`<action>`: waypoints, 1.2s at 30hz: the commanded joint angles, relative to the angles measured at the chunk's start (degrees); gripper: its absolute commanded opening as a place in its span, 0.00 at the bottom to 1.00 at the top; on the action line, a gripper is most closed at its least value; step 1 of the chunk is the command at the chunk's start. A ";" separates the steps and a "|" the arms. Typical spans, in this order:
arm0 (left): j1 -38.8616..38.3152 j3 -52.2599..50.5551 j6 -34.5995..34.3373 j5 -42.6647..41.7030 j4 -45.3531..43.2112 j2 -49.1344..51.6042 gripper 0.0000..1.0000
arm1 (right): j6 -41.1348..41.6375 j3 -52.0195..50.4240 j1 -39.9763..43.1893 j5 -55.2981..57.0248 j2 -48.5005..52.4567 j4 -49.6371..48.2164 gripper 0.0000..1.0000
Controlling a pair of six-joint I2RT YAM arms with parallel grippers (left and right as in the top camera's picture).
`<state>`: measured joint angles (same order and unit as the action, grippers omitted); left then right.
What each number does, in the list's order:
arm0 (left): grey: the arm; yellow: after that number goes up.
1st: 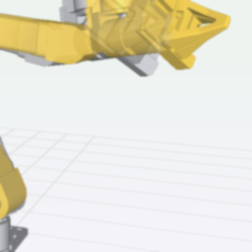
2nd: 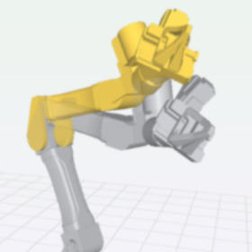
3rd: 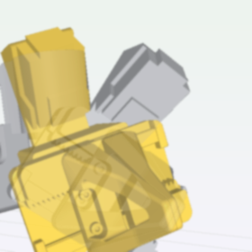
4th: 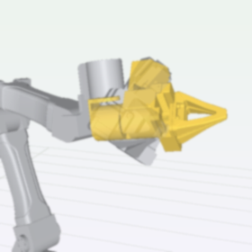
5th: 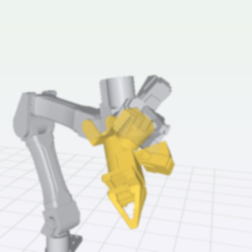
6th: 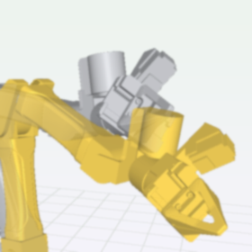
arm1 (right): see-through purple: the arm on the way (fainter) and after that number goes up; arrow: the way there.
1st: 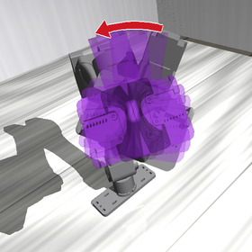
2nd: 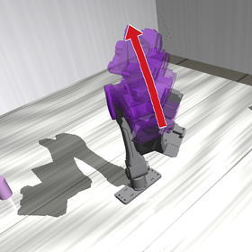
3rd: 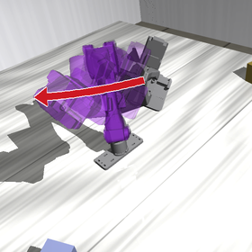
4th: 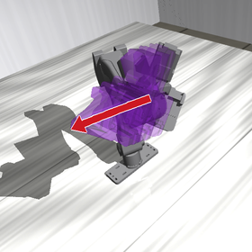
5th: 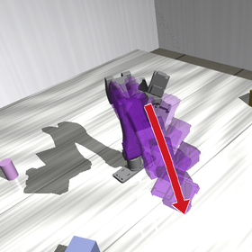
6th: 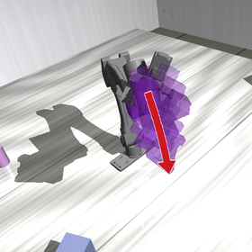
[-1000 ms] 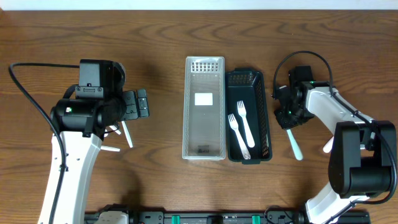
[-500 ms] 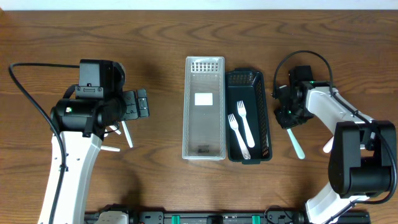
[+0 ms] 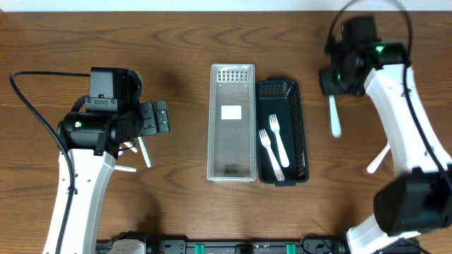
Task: Pack container
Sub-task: 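Carry the third fork into the green tray and release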
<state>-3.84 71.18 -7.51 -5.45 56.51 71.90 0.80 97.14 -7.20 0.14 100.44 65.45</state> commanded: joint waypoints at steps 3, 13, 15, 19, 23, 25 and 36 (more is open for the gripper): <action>0.28 1.05 -0.09 0.09 0.02 0.35 0.98 | 19.50 4.11 -7.39 1.62 -1.07 3.82 0.01; 0.28 1.05 -0.09 0.09 0.02 0.35 0.98 | 28.57 -6.69 -15.37 5.38 2.03 3.82 0.01; 0.28 1.05 -0.09 0.09 0.02 0.35 0.98 | 28.52 -10.08 -15.43 5.18 2.51 2.51 0.01; 0.28 1.05 -0.09 0.09 0.02 0.35 0.98 | 28.20 -13.92 -15.43 4.02 2.75 -0.98 0.09; 0.28 1.05 -0.09 0.09 0.00 0.35 0.98 | 25.20 -11.26 -15.34 3.87 2.54 -1.79 0.50; 0.28 1.05 -0.09 0.09 0.02 0.35 0.98 | 23.23 -7.96 -15.26 3.91 2.27 -0.81 0.53; 0.28 1.05 -0.09 0.09 0.02 0.35 0.98 | 24.52 11.91 -1.29 13.35 1.14 13.38 0.62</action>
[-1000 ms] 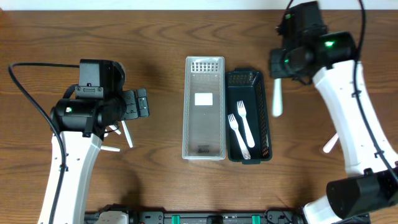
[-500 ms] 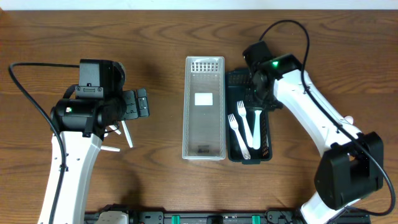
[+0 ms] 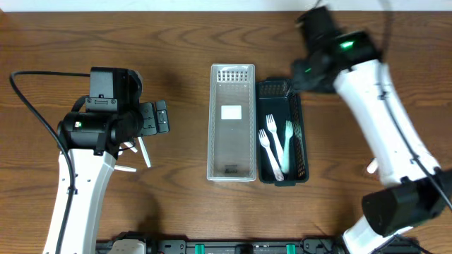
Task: Pack container
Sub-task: 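Carry the third fork into the green tray and release, then move right gripper to the white spoon on the right and grasp it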
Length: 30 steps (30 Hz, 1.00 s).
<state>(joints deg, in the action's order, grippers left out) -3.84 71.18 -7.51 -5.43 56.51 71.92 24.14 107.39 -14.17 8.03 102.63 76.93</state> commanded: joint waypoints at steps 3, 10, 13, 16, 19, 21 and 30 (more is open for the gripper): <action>0.28 1.05 -0.09 0.07 0.02 0.33 0.98 | 2.14 0.37 14.08 5.40 -0.92 3.67 0.66; 0.28 1.05 -0.09 0.07 0.02 0.33 0.98 | 0.00 -8.02 29.92 2.78 -0.70 -3.93 0.86; 0.28 1.05 -0.09 0.07 0.02 0.33 0.98 | -4.26 -13.86 34.75 1.88 -0.61 -9.31 0.88; 0.28 1.05 -0.09 0.07 0.02 0.33 0.98 | -5.55 -20.02 38.38 0.94 -0.61 -14.32 0.91; 0.28 1.05 -0.09 0.07 0.02 0.33 0.98 | -7.67 -26.51 41.24 -2.82 -0.61 -19.63 0.91; 0.28 1.05 -0.11 0.07 0.02 0.33 0.98 | -8.61 -30.16 42.21 -4.66 -0.61 -22.77 0.88; 0.28 1.05 -0.13 0.04 0.02 0.33 0.98 | -14.05 -41.31 42.56 -4.66 -0.37 -34.23 0.88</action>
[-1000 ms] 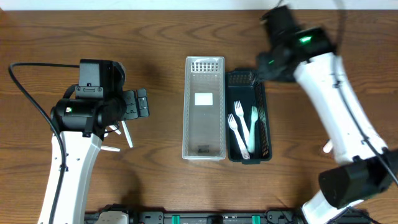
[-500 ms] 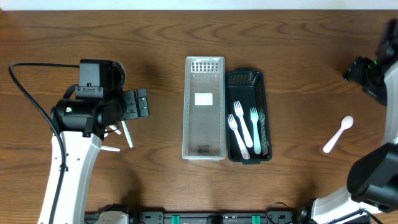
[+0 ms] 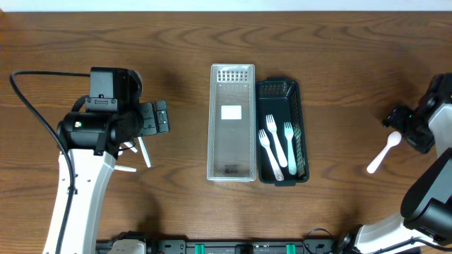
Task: Pack container
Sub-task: 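Move right gripper to the white spoon on the right and grasp it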
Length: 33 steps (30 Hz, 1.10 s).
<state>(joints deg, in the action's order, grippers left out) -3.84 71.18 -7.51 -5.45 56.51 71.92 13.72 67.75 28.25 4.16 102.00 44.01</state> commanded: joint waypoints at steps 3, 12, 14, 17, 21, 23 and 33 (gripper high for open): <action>0.28 1.05 -0.13 0.07 0.04 0.33 0.98 | -5.31 -2.21 0.15 -0.85 1.38 -2.47 0.85; 0.28 1.05 -0.13 0.07 0.04 0.33 0.98 | -8.52 -2.21 0.20 -1.53 7.21 -4.68 0.86; 0.28 1.05 -0.13 0.07 0.04 0.33 0.98 | -9.18 -2.21 0.20 -1.84 8.31 -5.35 0.88; 0.28 1.05 -0.13 0.07 0.04 0.33 0.98 | -10.16 -2.21 0.20 -2.25 9.94 -5.70 0.89; 0.28 1.05 -0.13 0.07 0.02 0.33 0.98 | -10.16 -2.21 0.17 -3.08 11.85 -5.64 0.88; 0.28 1.05 -0.13 0.07 0.02 0.33 0.98 | -10.16 -2.21 0.20 -3.13 12.22 -5.64 0.85; 0.28 1.05 -0.13 0.07 0.02 0.33 0.98 | -10.12 -2.21 0.20 -3.13 12.24 -5.66 0.60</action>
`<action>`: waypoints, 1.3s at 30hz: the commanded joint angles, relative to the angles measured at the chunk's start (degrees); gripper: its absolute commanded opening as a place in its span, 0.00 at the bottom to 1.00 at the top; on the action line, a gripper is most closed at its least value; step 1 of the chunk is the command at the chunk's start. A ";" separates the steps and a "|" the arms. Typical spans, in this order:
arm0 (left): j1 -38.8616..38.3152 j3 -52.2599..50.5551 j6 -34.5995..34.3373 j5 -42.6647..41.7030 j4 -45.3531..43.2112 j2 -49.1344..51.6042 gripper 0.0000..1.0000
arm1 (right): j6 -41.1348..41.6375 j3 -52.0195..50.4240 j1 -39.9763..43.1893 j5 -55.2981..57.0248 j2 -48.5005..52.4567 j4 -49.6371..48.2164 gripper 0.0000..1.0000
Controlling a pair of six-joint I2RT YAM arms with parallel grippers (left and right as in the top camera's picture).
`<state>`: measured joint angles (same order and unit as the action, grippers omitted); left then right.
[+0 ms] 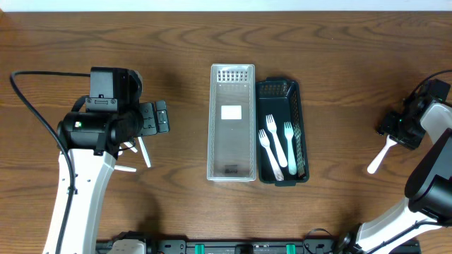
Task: Pack container
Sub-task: 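Move right gripper to the white spoon on the right and grasp it, then carry the spoon into the green tray and release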
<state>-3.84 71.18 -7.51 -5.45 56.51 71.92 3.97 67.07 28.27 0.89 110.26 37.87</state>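
Note:
A clear container (232,123) stands mid-table, with a dark container (297,106) touching its right side. Three white forks (277,144) lie in the dark one. A white spoon (380,158) lies on the table at the far right. My right gripper (393,132) hovers over the spoon's upper end, and its fingers look open and empty. My left gripper (162,117) is open at the left, above two white utensils (143,152) that are partly hidden by the arm.
The left arm's black cable (28,99) loops over the far left of the table. The right arm (434,141) runs along the table's right edge.
My right gripper has shifted a little to the left and now sits over the white spoon's upper end. The left arm, both containers and the forks are unchanged.
At first my right gripper held a pale fork to the right of the dark container, which had two forks in it. Then it was over that container, with a third fork inside. After that it stood empty at the far right by the spoon, where it now hovers.

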 commanded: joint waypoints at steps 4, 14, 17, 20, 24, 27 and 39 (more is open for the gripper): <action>0.28 1.05 -0.13 0.07 0.02 0.33 0.98 | -0.39 -1.53 0.17 0.17 3.98 0.37 0.56; 0.28 1.05 -0.13 0.07 0.02 0.33 0.98 | -0.35 -1.53 0.17 0.15 3.98 0.17 0.31; 0.28 1.05 -0.13 0.07 0.02 0.33 0.98 | -0.17 -1.53 0.15 0.15 3.98 0.17 0.25; 0.28 1.05 -0.13 0.07 0.02 0.33 0.98 | -0.15 -1.51 0.15 0.15 3.98 0.04 0.15; 0.28 1.05 -0.13 0.07 0.02 0.33 0.98 | 2.01 -1.07 0.15 0.37 3.91 0.57 0.02; 0.28 1.05 -0.11 0.07 0.02 0.33 0.98 | 2.86 0.90 -0.46 0.37 3.28 3.02 0.01; 0.28 1.05 -0.13 0.07 0.02 0.33 0.98 | 5.70 23.47 -14.80 0.35 -7.21 24.06 0.01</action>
<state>-3.84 71.18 -7.51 -5.45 56.49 71.92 7.46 85.58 18.04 1.34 108.12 59.86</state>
